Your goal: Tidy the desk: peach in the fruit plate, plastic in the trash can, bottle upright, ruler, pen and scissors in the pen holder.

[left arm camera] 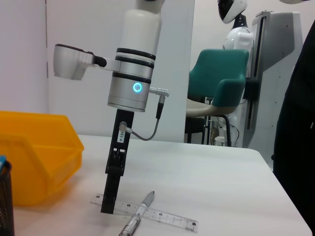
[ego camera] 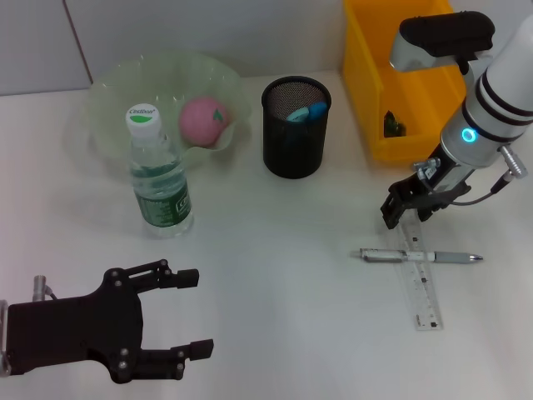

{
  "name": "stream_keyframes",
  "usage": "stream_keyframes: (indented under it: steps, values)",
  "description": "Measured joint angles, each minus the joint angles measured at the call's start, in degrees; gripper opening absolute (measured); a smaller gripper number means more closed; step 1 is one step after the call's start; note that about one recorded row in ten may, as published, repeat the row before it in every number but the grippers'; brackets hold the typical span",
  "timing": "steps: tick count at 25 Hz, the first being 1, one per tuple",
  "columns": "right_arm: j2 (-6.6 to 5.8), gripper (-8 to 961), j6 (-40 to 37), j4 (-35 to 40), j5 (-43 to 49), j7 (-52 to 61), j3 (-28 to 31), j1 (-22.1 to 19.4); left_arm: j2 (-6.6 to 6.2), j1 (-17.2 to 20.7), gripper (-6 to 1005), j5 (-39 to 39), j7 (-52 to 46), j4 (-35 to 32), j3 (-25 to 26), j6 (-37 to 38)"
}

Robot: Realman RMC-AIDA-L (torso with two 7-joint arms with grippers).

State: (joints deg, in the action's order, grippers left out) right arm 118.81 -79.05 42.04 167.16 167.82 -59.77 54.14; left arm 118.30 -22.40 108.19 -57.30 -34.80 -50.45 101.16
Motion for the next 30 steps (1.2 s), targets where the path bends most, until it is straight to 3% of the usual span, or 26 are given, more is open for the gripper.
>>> stream_keyframes:
  steps: [23,30]
  values:
    - [0.06,408,0.2,0.3,-0.4,-0.1,-0.6,0.3,0.09,0.2,840,0.0,0.0,0.0,0.0,0.0]
    - [0.08,382,-2.7,5.9,-4.0,-1.7,-0.2,0.0,0.09,0.3,840,0.0,-0.4,0.0,0.3,0.0]
